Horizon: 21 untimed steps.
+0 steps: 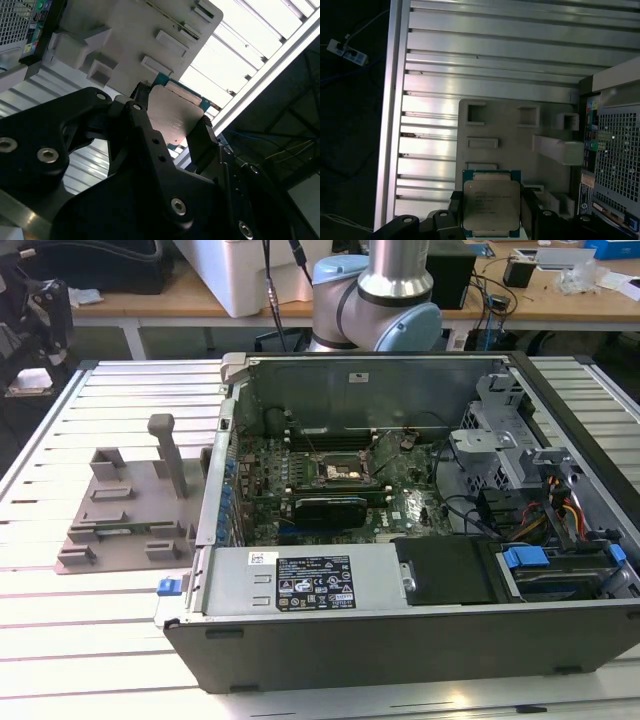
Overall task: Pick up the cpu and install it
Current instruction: 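Pick up the cpu and move it towards the insertion slot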
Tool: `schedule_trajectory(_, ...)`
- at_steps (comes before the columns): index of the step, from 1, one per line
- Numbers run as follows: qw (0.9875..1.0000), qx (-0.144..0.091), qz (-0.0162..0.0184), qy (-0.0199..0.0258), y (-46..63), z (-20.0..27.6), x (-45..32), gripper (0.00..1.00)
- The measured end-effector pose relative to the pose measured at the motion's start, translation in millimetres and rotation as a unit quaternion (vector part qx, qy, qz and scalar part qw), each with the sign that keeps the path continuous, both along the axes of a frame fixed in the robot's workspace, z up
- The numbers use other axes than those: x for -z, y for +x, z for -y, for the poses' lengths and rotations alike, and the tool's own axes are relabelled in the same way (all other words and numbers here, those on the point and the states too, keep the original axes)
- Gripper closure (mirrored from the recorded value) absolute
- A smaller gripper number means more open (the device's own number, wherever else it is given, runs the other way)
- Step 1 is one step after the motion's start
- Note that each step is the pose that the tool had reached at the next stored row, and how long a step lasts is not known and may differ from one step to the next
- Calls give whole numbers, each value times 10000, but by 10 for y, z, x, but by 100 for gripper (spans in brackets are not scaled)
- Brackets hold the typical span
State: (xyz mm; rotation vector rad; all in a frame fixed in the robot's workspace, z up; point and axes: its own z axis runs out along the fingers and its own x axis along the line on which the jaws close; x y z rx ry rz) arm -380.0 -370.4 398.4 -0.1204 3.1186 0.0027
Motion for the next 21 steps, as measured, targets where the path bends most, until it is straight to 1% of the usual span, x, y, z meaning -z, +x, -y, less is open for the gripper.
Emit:
schedule_trajectory(1,10000,0,0,0,0,0,-12,45)
schedule_trajectory(3,10000,0,0,0,0,0,-60,45)
schedule_trajectory(10,10000,0,0,0,0,0,-172,45)
schedule_trajectory(12,10000,0,0,0,0,0,-218,45)
schedule_trajectory(19,10000,0,0,0,0,0,-331,45)
schedule_trajectory(21,10000,0,0,0,0,0,-384,45)
